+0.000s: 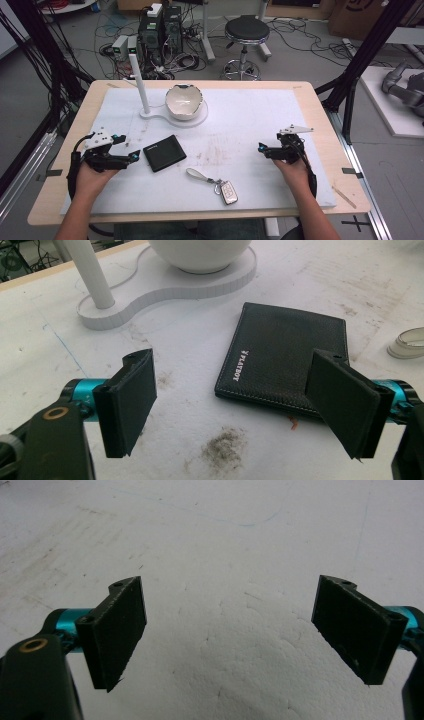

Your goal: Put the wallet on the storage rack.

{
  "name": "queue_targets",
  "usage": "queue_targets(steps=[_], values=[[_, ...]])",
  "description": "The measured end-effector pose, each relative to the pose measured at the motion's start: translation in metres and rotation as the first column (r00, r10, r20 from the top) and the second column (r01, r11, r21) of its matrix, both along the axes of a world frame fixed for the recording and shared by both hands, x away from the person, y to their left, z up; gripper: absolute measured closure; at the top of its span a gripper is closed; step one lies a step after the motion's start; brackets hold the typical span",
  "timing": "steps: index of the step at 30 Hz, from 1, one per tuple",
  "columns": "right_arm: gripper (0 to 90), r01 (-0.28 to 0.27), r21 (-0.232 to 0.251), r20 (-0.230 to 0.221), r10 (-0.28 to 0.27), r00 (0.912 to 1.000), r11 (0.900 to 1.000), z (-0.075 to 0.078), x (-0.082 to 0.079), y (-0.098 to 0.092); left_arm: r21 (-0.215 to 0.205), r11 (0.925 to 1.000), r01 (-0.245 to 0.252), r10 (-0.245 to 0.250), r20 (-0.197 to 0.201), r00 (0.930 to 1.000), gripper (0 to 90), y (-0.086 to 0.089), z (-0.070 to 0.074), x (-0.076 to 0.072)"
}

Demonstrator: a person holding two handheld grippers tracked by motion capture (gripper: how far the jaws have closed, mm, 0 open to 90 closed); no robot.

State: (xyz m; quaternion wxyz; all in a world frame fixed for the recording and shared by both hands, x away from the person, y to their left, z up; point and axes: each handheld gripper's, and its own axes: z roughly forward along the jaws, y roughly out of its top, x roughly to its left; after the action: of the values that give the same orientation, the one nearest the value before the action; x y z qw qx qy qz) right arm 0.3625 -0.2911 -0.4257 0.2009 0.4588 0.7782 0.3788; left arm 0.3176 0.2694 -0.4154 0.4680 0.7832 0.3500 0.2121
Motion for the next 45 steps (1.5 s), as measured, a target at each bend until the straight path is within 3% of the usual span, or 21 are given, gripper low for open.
queue_targets(steps=[9,13,19,28,39,45], values=[[14.4,-0.009,0.001,0.011,0.009,0.9999,1.000,0.000,0.000,0.002,0.000,1.0000,0.003,-0.003,-0.002,1.0000,20.6,0.001,-0.001,-0.002],[14.3,-0.016,0.042,0.017,0.015,0.9997,0.999,0.001,0.002,0.006,-0.004,1.0000,-0.003,0.003,-0.003,1.0000,20.6,0.002,-0.001,-0.003],[14.3,-0.073,0.049,0.006,0.073,0.9973,0.996,0.007,0.005,0.020,0.005,1.0000,-0.004,0.004,0.005,1.0000,20.6,0.003,0.000,-0.006],[14.4,-0.151,0.053,0.002,0.151,0.9886,0.987,0.015,0.021,0.059,-0.005,0.9999,-0.009,0.009,0.011,0.9999,20.6,0.007,0.001,-0.007],[14.4,-0.231,0.098,0.028,0.230,0.9728,0.968,0.025,0.033,0.113,-0.012,0.9999,-0.013,0.013,0.021,0.9997,20.6,0.011,0.003,-0.009],[14.4,-0.273,0.099,0.013,0.273,0.9618,0.957,0.026,0.039,0.143,-0.012,0.9998,-0.016,0.016,0.020,0.9997,20.6,0.013,0.003,-0.011]])
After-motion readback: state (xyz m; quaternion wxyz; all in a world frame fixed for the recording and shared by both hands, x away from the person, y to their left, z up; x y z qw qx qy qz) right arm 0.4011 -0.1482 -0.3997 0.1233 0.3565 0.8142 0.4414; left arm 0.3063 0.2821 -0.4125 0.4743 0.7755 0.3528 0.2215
